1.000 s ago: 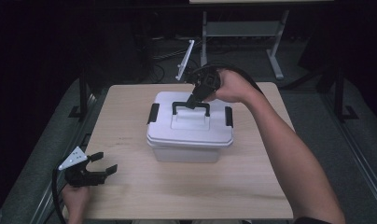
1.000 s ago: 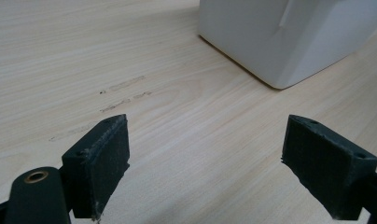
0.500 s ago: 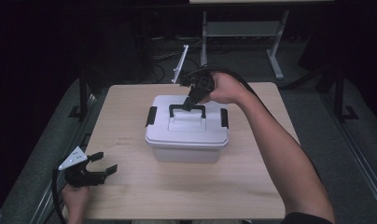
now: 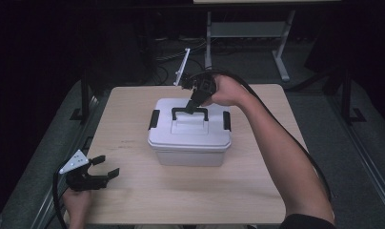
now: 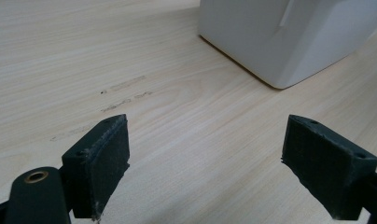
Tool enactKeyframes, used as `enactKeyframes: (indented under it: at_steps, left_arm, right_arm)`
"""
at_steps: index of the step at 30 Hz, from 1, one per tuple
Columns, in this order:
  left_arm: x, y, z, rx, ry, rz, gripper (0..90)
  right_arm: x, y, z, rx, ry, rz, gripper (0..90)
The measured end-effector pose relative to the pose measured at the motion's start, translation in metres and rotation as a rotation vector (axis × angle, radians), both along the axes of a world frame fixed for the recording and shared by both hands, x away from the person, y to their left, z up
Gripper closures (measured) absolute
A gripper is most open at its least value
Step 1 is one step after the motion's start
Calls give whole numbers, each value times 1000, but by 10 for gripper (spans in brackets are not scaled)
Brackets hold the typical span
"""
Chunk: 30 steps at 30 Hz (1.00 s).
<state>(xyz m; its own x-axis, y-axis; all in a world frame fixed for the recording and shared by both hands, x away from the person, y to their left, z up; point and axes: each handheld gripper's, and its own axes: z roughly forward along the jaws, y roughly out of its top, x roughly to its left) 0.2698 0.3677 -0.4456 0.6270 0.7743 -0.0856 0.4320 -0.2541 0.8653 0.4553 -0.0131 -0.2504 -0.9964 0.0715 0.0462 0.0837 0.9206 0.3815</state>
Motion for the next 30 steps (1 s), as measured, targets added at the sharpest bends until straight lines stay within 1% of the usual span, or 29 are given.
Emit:
enactKeyframes:
  at_steps: [5,9,16,22,26,30]
  left_arm:
    - [0,0,0,-3,-1,1,143]
    - [0,0,0,-3,-1,2,143]
    - [0,0,0,-1,0,2,143]
    - [0,0,0,-1,0,2,143]
    - [0,0,0,-4,2,3,143]
    - [0,1,0,-2,1,2,143]
  right_arm:
    - [2,1,-3,-7,9,1,844]
    - [3,1,-6,-6,3,7,844]
    - [6,0,-11,-5,16,-2,844]
    - [7,1,-12,-4,14,7,842]
    - [7,1,-12,-2,21,6,841]
    - [7,1,-13,-11,24,5,839]
